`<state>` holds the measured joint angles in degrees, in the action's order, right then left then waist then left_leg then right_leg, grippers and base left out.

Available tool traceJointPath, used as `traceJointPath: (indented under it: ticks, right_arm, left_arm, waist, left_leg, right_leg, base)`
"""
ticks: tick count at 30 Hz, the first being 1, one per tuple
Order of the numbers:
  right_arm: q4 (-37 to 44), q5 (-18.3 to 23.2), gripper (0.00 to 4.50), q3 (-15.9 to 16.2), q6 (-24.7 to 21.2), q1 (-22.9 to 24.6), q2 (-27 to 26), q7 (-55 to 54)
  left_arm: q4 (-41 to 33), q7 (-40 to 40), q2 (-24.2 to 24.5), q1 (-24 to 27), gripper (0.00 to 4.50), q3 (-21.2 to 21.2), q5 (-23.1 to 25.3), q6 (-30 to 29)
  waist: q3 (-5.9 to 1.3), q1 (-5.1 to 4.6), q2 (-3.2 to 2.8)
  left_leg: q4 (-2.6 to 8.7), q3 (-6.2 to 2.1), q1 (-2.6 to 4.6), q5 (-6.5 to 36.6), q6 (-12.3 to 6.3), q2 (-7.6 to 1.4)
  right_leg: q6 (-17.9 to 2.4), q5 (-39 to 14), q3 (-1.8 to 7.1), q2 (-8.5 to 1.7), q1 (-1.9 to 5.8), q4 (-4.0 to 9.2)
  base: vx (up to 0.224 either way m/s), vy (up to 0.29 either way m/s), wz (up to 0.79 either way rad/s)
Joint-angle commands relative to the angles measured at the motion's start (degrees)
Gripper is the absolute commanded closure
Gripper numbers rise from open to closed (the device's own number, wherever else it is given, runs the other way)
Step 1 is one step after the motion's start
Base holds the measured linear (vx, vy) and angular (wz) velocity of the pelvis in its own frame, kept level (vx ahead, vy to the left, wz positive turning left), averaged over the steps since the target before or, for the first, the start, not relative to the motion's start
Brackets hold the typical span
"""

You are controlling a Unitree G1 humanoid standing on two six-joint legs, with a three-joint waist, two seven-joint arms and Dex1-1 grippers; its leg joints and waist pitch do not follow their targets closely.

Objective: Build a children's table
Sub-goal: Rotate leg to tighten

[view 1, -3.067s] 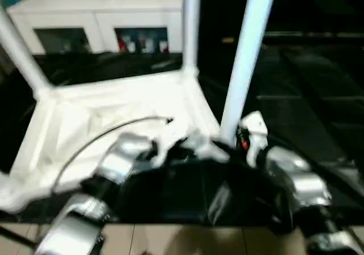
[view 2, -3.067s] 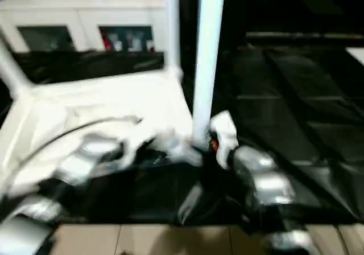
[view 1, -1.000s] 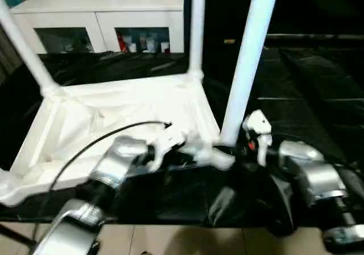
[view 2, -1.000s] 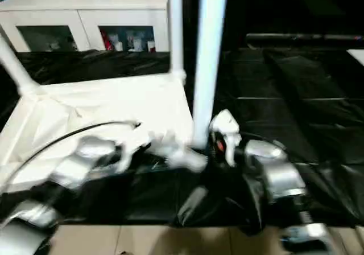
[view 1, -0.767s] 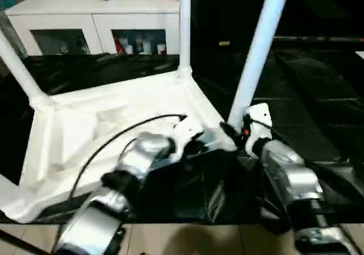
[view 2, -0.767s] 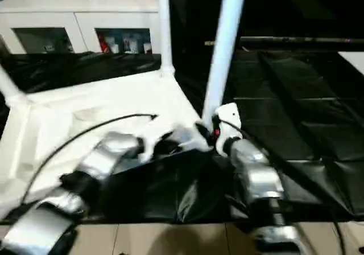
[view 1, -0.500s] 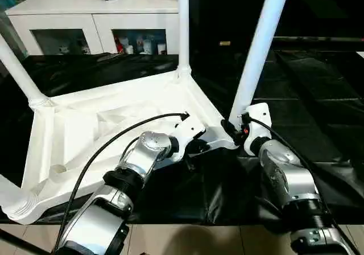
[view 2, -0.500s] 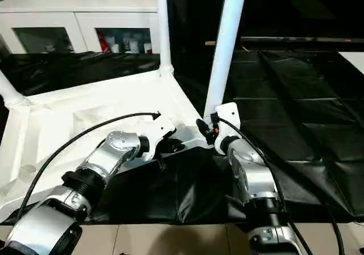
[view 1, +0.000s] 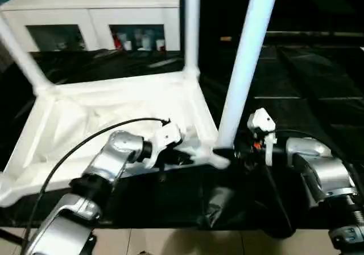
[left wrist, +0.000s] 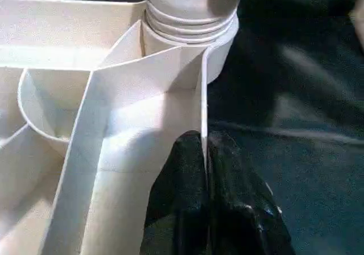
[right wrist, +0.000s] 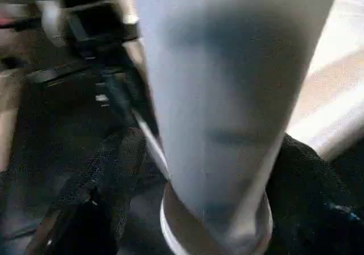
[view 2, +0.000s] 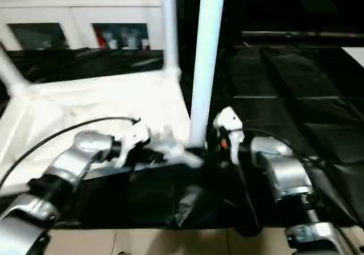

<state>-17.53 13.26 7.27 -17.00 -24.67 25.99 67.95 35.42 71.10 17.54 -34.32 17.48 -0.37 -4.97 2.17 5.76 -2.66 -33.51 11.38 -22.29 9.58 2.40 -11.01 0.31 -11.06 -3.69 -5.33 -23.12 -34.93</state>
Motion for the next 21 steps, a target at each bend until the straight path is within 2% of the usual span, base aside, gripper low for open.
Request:
traceJointPath:
  ticks: [1,2,5,8,12,13,14,20,21]
  right_arm:
    - [2.0,0.9,1.20,1.3,-0.2,0.3,0.5,2.7]
    - [2.3,0.8,1.20,2.3,-0.1,0.6,1.2,4.1]
    - [2.0,0.5,1.53,3.1,0.3,0.8,1.6,5.2]
    - [1.8,0.0,1.79,4.1,0.9,1.1,2.2,6.8]
    - [1.6,-0.2,2.08,4.5,1.6,1.3,2.8,7.8]
    - [1.4,-0.1,2.15,4.7,1.7,1.3,3.2,8.2]
    - [1.4,0.0,2.34,4.8,1.5,1.4,3.3,8.5]
    - [0.4,-0.1,2.50,4.2,1.1,1.6,2.2,6.4]
    - [-0.6,-0.3,2.50,3.5,0.5,1.5,1.0,3.4]
  left_arm:
    - [-1.8,2.9,-0.3,0.8,4.50,0.9,-2.3,-0.7]
    - [-3.1,4.0,0.3,1.5,4.50,0.8,-2.8,-1.4]
    - [-4.4,5.1,0.8,2.1,4.50,0.7,-3.3,-2.1]
    - [-5.4,5.9,1.2,2.6,4.50,0.7,-3.6,-2.6]
    - [-5.9,6.2,1.5,2.8,4.50,0.7,-3.6,-3.2]
    - [-6.3,6.2,1.6,3.0,4.50,0.6,-3.6,-3.5]
    - [-6.5,6.2,1.6,3.1,4.50,0.6,-3.6,-3.7]
    - [-6.4,3.9,0.9,3.3,4.50,0.0,-3.0,-3.8]
    - [-4.9,1.0,0.2,2.6,4.50,-0.3,-1.8,-3.1]
  waist:
    - [-3.34,0.11,0.93]
    - [-3.30,0.26,0.73]
    - [-3.19,0.30,0.75]
    - [-3.18,0.32,0.75]
    - [-3.33,0.43,0.77]
    - [-3.35,0.45,1.14]
    - [-3.37,0.58,1.05]
    - [-3.29,0.62,1.09]
    - [-3.30,0.60,1.41]
  left_leg:
    - [3.44,-0.93,1.17,11.6,-4.69,-2.55]
    - [3.58,-1.01,1.29,12.3,-3.93,-2.64]
    - [3.80,-1.06,1.37,14.1,-2.62,-2.60]
    - [3.86,-1.10,1.39,14.6,-2.09,-2.54]
    - [3.73,-1.09,1.35,13.1,-2.41,-2.50]
    - [3.66,-1.02,1.32,12.6,-2.70,-2.47]
    - [3.63,-1.03,1.31,12.2,-2.92,-2.47]
    - [3.62,-1.04,1.26,12.5,-2.98,-2.43]
    - [3.60,-1.02,1.24,12.4,-3.01,-2.41]
  right_leg:
    - [-14.7,-7.8,2.16,-3.16,2.62,3.95]
    - [-14.5,-9.1,2.20,-3.21,2.60,4.01]
    - [-13.8,-11.6,2.30,-3.26,2.55,4.27]
    - [-13.3,-12.4,2.36,-3.23,2.54,4.39]
    - [-13.5,-10.4,2.36,-3.18,2.58,4.17]
    - [-13.7,-9.5,2.35,-3.13,2.62,4.12]
    - [-13.8,-9.3,2.32,-3.17,2.65,4.02]
    - [-13.3,-11.2,2.32,-3.20,2.60,4.22]
    - [-13.2,-11.2,2.32,-3.20,2.62,4.23]
  base:
    - [0.000,0.000,0.00]
    - [0.000,0.000,0.00]
    - [0.000,0.000,0.00]
    - [0.000,0.000,0.00]
    - [0.000,0.000,0.00]
    - [0.000,0.000,0.00]
    - [0.000,0.000,0.00]
    - [0.000,0.000,0.00]
    - [0.000,0.000,0.00]
